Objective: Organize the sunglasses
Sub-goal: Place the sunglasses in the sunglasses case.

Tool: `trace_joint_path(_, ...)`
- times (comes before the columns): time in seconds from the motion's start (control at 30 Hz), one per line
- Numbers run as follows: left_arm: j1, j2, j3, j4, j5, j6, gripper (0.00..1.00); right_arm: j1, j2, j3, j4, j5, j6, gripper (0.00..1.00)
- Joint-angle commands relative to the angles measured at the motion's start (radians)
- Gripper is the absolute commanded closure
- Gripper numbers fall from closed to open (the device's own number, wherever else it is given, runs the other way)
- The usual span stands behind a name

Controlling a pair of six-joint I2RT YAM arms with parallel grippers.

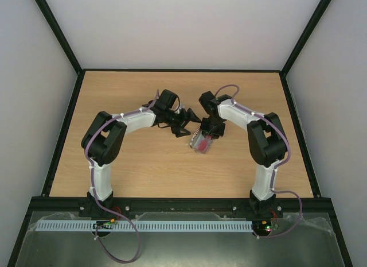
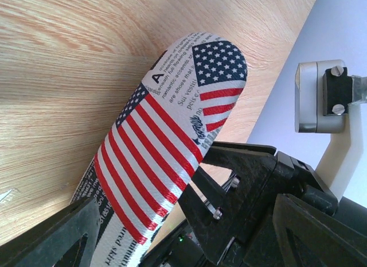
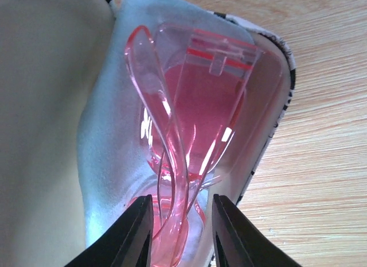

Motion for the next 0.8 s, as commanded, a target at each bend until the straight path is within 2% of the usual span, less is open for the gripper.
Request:
trace_joint_path(0.0,-0.024,-0.030,0.027,0.035,0.043,-0.005,0.15,0.033,-0.035,0.014,-0.013,-0.040,-0.011,0.69)
trace_joint_path(0.63,-0.023,-0.027,0.032,0.043,0.047,-0.014,0.15,0.030,-0.098,0.059,-0.010,-0.046,0.008,0.52)
trace_joint_path(0.77,-0.023,-0.022,0.033,0.040,0.047,-0.011,0.15,-0.015,-0.153,0.065,-0.013,-0.062,0.030,0.50)
